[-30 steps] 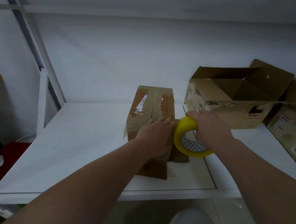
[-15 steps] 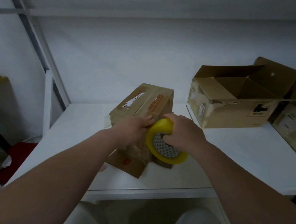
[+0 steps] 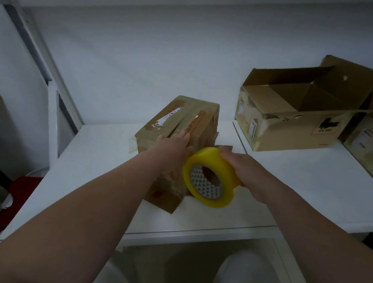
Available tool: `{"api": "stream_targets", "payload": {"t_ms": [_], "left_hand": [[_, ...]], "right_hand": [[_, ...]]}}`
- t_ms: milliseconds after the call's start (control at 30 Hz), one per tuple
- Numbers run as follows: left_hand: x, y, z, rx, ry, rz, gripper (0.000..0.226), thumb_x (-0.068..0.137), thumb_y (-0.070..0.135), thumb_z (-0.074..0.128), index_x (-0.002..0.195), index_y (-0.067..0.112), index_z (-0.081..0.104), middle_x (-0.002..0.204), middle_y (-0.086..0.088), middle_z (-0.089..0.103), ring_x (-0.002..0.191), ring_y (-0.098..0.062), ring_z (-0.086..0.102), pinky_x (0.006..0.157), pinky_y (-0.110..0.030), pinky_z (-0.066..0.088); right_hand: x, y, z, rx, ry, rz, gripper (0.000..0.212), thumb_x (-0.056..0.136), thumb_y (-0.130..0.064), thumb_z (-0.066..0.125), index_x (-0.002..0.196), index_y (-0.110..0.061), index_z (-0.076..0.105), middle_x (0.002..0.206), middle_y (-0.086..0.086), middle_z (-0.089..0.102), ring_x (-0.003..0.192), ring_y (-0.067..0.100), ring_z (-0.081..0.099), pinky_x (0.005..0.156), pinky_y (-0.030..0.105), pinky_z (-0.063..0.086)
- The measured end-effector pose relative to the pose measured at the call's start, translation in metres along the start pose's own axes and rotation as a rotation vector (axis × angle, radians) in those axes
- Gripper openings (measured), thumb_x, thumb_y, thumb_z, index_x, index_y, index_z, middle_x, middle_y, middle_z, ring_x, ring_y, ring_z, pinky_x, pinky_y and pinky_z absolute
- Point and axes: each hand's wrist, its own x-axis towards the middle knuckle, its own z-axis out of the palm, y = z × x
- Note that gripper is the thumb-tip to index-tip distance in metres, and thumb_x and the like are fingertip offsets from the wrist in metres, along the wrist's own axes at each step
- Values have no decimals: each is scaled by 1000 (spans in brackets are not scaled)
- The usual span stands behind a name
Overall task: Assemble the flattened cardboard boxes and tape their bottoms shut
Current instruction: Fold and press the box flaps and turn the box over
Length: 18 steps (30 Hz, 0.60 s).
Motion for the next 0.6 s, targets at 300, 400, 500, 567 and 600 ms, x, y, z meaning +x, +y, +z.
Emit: {"api": "stream_targets", "payload": {"t_ms": [300, 400, 500, 567, 600], "left_hand": [[-1, 1, 8, -55, 40, -18, 56, 103, 39, 19, 151, 12, 9, 161, -4, 6, 147, -20, 7, 117, -54, 7], [-3, 4, 12, -31, 79, -39, 61, 102, 45, 20, 152, 14, 6, 161, -2, 4, 148, -19, 2, 118, -52, 6], [-3, 7, 18, -18, 126, -69, 62, 101, 46, 22, 152, 16, 6, 161, -1, 5, 148, -19, 0, 119, -50, 8], [-1, 10, 19, -24, 170, -88, 58, 101, 43, 25, 151, 16, 13, 160, 0, 12, 148, -20, 4, 118, -50, 11], [-1, 11, 18, -27, 184, -98, 56, 101, 41, 26, 150, 17, 17, 158, 0, 17, 147, -21, 7, 117, -51, 14]], "right_hand": [[8, 19, 9, -385, 61, -19, 57, 95, -56, 38, 85, -6, 64, 86, 14, 61, 72, 19, 54, 65, 30, 41], [19, 25, 21, -377, 93, -5, 53, 96, -55, 36, 69, -13, 54, 72, 6, 54, 67, 18, 52, 60, 29, 37], [28, 29, 32, -390, 118, 5, 51, 98, -52, 32, 71, -15, 56, 73, 5, 55, 71, 19, 54, 68, 31, 40], [30, 29, 39, -436, 134, 0, 50, 99, -51, 30, 75, -16, 57, 76, 4, 56, 72, 19, 54, 72, 33, 42], [31, 29, 43, -472, 141, -2, 50, 99, -51, 29, 76, -16, 57, 75, 3, 56, 72, 18, 53, 72, 33, 42]]}}
